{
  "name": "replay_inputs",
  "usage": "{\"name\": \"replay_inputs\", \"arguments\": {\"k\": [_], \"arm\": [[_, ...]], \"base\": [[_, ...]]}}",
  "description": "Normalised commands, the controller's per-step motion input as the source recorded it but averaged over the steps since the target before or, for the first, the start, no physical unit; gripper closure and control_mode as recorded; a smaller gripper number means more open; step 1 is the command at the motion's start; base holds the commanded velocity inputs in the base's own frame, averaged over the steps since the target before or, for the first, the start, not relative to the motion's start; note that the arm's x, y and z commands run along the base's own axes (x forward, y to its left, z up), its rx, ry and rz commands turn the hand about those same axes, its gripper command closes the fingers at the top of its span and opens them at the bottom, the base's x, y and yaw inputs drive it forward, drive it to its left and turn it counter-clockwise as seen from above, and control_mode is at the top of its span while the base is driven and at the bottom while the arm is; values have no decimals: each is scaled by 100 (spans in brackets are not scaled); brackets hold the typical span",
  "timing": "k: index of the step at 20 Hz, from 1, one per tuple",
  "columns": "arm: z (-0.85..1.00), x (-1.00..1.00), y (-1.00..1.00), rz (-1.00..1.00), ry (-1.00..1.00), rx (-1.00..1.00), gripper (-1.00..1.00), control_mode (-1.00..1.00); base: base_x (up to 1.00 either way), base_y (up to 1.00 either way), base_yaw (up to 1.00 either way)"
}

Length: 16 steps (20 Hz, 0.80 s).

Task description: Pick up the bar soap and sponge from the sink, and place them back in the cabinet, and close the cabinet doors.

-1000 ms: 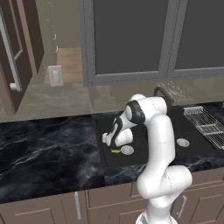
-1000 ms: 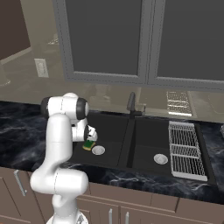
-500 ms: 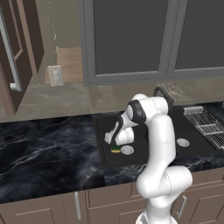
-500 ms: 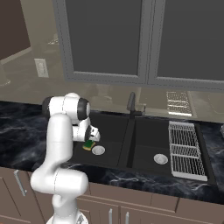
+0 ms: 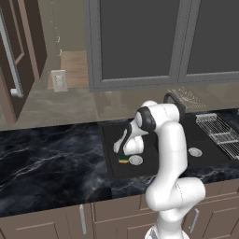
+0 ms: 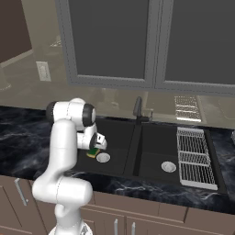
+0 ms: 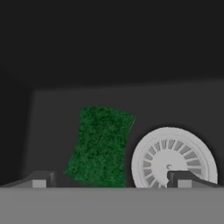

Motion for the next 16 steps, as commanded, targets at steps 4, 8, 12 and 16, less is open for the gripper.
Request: {"name": "replay_inputs", "arguments": {"k": [4,8,12,16], "arm": [[-27,0,-3,0,0,0,-100,-100],[-22,0,-7,0,0,0,-100,-100],[-13,0,-8,0,0,0,-100,-100],[-10,0,-7,0,0,0,-100,-100]], "base": [[0,0,0],[0,0,0],[0,0,0],[0,0,0]]}}
